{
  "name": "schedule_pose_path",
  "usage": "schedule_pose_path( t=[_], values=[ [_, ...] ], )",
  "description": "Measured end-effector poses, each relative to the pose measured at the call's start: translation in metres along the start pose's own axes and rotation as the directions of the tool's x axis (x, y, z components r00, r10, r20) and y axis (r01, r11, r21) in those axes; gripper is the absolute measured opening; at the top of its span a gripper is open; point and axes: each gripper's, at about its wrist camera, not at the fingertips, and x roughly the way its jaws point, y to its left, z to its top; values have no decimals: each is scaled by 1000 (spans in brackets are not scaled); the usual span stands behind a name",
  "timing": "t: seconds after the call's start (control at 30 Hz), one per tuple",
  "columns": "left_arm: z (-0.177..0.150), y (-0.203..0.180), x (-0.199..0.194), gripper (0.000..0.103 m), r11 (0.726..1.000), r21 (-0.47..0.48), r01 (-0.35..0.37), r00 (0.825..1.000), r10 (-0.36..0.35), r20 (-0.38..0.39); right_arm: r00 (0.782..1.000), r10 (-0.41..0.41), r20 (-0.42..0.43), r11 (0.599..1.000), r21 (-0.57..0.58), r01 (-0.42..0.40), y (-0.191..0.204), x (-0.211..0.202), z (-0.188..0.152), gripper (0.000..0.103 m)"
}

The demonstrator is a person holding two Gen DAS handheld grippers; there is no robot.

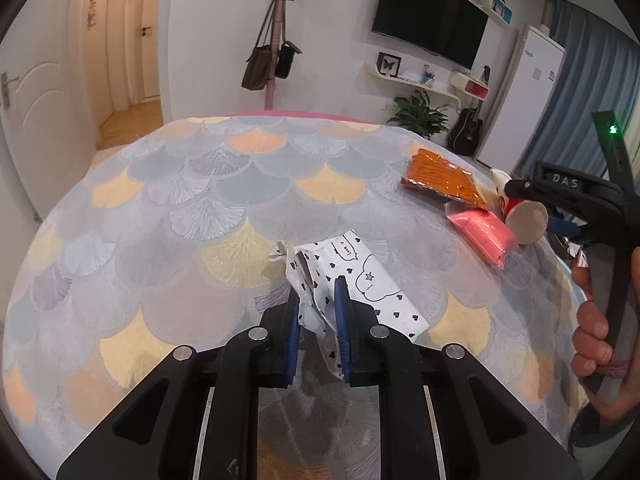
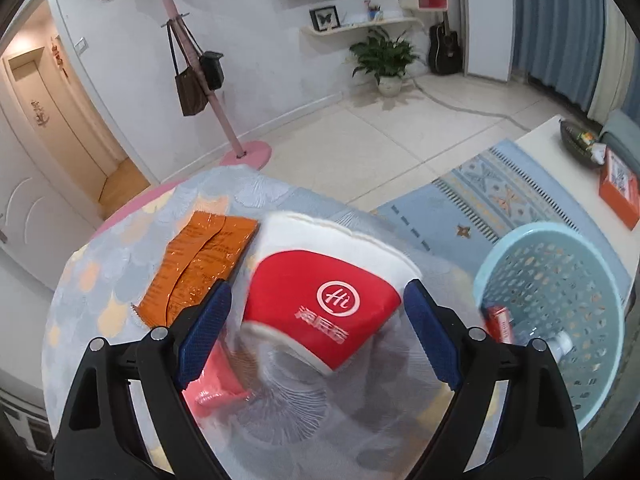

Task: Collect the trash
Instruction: 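Grasp the white dotted wrapper with the left tool while the right tool grasps the red paper cup, then carry the wrapper and red cup over the basket and release both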

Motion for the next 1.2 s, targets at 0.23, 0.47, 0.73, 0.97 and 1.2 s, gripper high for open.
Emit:
schedule_pose_path(
  t=[0.23,0.47,0.73,0.97,1.2],
  values=[
    [-1,-4,-1,14,1000,2,2,1000,-2,3,999,-27,25,998,-59,29,10,0,-7,71],
    [-1,-5,-4,14,1000,0,5,1000,-5,12,994,-40,104,992,-118,52,19,-19,-12,67],
    [-4,-7,-18,7,1000,-3,18,997,-18,69,986,-10,169,983,-178,40,27,-59,-20,67],
    [3,-13,-44,4,996,-15,90,990,-88,114,965,12,261,969,-243,54,30,-109,-31,67],
    [16,-34,-83,4,990,35,133,973,-138,188,953,53,298,972,-234,20,20,-141,-34,67]
  ],
)
